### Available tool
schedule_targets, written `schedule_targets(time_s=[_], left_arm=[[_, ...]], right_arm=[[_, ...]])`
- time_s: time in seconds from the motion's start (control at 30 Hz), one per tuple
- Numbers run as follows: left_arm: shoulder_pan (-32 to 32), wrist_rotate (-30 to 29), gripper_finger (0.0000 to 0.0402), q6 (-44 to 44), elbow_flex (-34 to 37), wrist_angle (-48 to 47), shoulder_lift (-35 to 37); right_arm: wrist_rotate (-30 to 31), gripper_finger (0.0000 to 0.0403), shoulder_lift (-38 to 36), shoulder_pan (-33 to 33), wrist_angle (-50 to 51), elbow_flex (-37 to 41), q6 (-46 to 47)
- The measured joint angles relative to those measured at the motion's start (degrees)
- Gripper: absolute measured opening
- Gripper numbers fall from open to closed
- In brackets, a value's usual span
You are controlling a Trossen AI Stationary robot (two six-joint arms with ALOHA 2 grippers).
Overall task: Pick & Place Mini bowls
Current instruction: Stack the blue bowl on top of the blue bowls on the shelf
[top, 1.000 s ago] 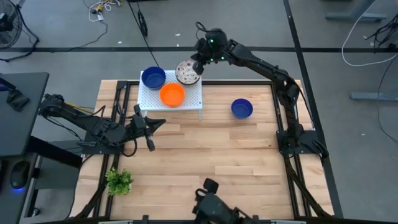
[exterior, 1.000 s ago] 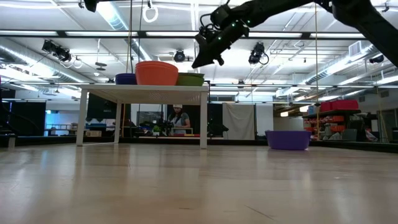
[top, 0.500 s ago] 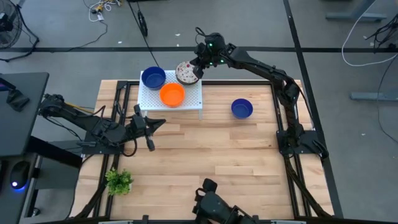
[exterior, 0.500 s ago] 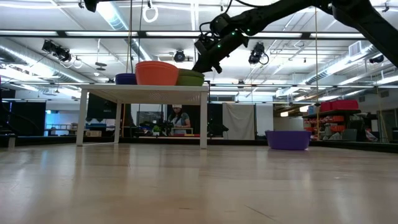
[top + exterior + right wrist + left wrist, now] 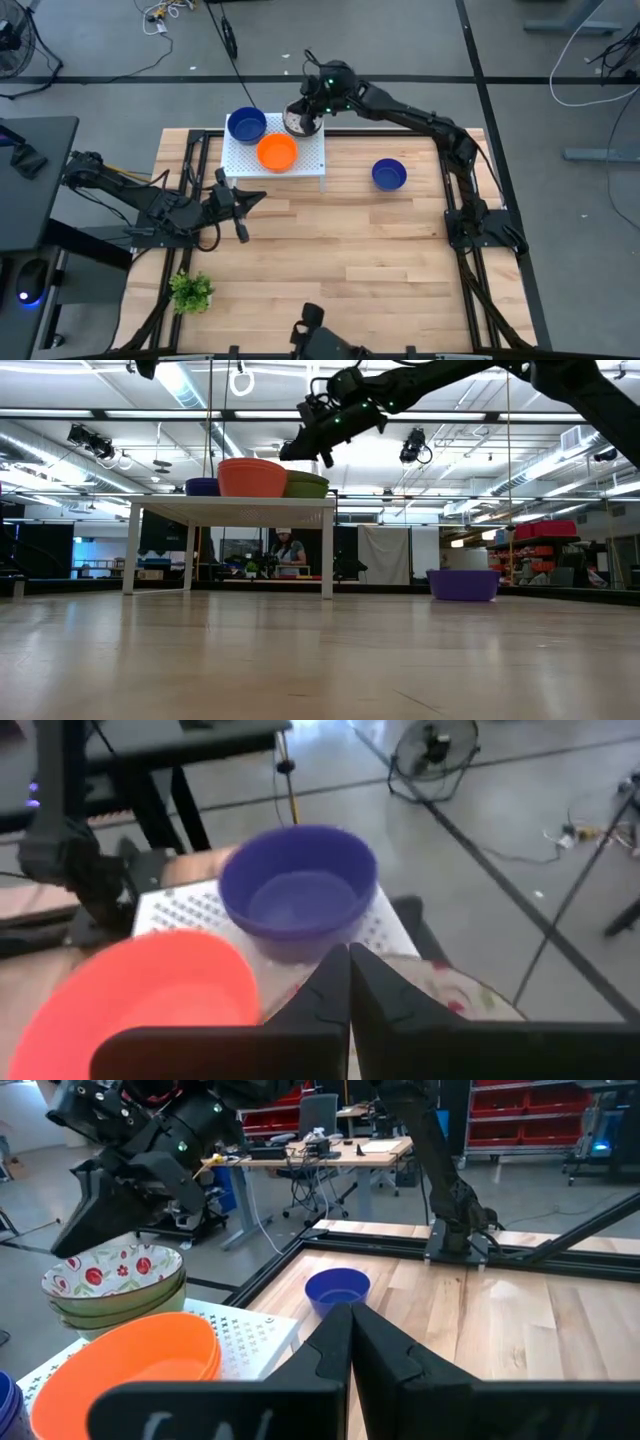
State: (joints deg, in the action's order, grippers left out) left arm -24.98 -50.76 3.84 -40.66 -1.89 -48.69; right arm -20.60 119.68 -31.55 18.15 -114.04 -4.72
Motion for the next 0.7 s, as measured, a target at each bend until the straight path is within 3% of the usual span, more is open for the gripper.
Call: schedule_targets(time_s=[0.2,0.37,0.57,0.7], left_arm=[[0.0,-0.1,0.0016,0.0,0.0,0.2,0.0],[0.0,-0.2,0.0016,0.0,0.0,0.0,0.0],[0.0,2.1,0.0016,0.4,0.0,-0.3,0.0],[0.0,3.3,0.0016,1.4,0.0,-0.4,0.0]], right_arm=[[-0.3,0.0001,0.8,0.5,-1.1,-0.1,1.2],[4.9,0.0001,-0.4,0.2,2.8,0.0,-2.6],[11.6,0.0,-10.2,0.7,18.0,0.2,-12.3],[17.2,0.0,-20.4,2.7,26.2,7.3,-13.3]])
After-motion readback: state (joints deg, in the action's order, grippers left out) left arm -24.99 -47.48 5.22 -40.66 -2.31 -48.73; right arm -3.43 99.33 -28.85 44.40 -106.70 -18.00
